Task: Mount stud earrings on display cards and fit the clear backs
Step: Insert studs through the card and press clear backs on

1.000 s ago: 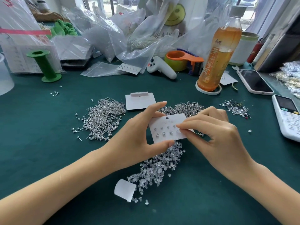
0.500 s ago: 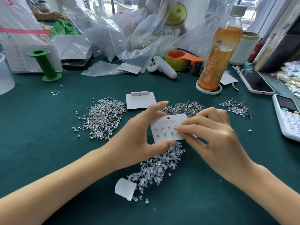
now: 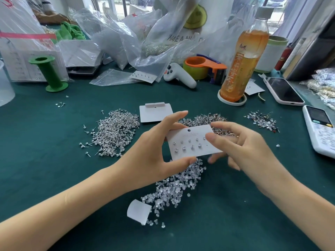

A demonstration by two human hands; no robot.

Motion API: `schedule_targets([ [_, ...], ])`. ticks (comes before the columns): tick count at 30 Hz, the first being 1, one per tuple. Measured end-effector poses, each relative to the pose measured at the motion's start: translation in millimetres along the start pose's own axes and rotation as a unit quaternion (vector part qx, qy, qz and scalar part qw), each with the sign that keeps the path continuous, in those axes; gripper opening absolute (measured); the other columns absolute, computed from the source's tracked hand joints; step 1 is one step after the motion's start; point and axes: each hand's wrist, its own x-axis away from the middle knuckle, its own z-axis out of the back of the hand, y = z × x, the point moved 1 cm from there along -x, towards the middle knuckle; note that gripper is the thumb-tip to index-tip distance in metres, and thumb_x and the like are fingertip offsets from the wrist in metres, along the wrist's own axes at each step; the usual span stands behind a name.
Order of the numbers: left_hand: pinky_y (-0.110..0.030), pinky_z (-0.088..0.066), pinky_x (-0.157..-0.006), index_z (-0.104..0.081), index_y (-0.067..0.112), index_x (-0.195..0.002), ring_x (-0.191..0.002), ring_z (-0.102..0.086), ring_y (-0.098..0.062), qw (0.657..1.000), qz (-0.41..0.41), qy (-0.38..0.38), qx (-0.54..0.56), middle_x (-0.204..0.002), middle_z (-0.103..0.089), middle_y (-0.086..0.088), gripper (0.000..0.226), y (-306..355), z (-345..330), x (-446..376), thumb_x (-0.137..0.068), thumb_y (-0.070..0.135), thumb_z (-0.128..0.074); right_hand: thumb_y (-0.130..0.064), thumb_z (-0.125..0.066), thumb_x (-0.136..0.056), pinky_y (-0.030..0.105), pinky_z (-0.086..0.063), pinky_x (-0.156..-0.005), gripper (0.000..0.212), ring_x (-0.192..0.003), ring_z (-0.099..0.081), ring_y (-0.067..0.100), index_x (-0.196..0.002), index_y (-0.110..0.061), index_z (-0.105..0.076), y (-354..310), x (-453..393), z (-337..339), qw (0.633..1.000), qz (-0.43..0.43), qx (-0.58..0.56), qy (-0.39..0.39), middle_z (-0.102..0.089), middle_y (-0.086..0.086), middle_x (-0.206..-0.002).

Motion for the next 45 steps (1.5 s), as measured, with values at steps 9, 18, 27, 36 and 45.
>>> schedule_targets([
  [9, -0.009, -0.040, -0.091, -0.031, 0.028, -0.143, -0.111, -0.054, 0.003, 1.000, -0.019, -0.009, -0.011, -0.122, -0.059, 0.008, 0.082, 4.0, -0.8, 1.8, -0.075, 0.039, -0.076, -0.047, -0.071, -0.066, 0.014, -0.021, -0.035, 0.031, -0.046, -0.058, 0.011, -0.092, -0.031, -0.073, -7.0, 7.1, -10.5, 0.981, -0.085, -0.092, -0.148, -0.075, 0.012, -0.087],
  [18, -0.024, -0.044, -0.096, -0.030, 0.028, -0.143, -0.115, -0.052, -0.005, 0.998, -0.039, -0.005, -0.042, -0.125, -0.056, 0.006, 0.085, 3.9, -1.2, 2.4, -0.074, 0.038, -0.078, -0.041, -0.075, -0.063, 0.013, -0.023, -0.034, 0.037, -0.046, -0.056, 0.013, -0.097, -0.026, -0.071, -1.8, 6.7, -11.3, 0.984, -0.077, -0.091, -0.131, -0.075, 0.010, -0.087],
  [27, -0.017, -0.041, -0.095, -0.025, 0.031, -0.144, -0.114, -0.052, -0.007, 0.994, -0.077, 0.010, -0.083, -0.126, -0.055, 0.010, 0.084, 2.7, 0.2, 2.3, -0.074, 0.045, -0.070, -0.033, -0.077, -0.060, 0.012, -0.026, -0.034, 0.044, -0.041, -0.048, 0.011, -0.102, -0.022, -0.068, 5.3, 4.0, -14.6, 0.988, -0.048, -0.101, -0.108, -0.074, 0.005, -0.082],
  [36, -0.019, -0.044, -0.084, -0.043, 0.027, -0.131, -0.112, -0.054, -0.009, 0.996, -0.054, 0.075, -0.002, -0.126, -0.055, 0.011, 0.060, -4.5, 13.2, -9.2, -0.079, 0.045, -0.066, -0.032, -0.080, -0.053, 0.010, -0.030, -0.038, 0.042, -0.044, -0.041, 0.005, -0.093, -0.025, -0.072, 11.2, -2.5, -11.3, 0.981, 0.012, -0.187, -0.048, -0.069, 0.003, -0.077],
  [45, -0.006, -0.040, -0.065, -0.072, 0.022, -0.086, -0.071, -0.059, 0.003, 0.994, 0.033, -0.078, -0.075, -0.076, -0.068, 0.015, 0.005, -26.5, 20.3, -14.6, -0.083, 0.019, -0.072, -0.017, -0.072, -0.069, 0.007, -0.044, -0.053, 0.028, -0.060, -0.064, -0.002, -0.095, -0.024, -0.065, 17.3, -6.8, 0.2, 0.979, 0.144, -0.133, 0.062, -0.075, -0.013, -0.082],
])
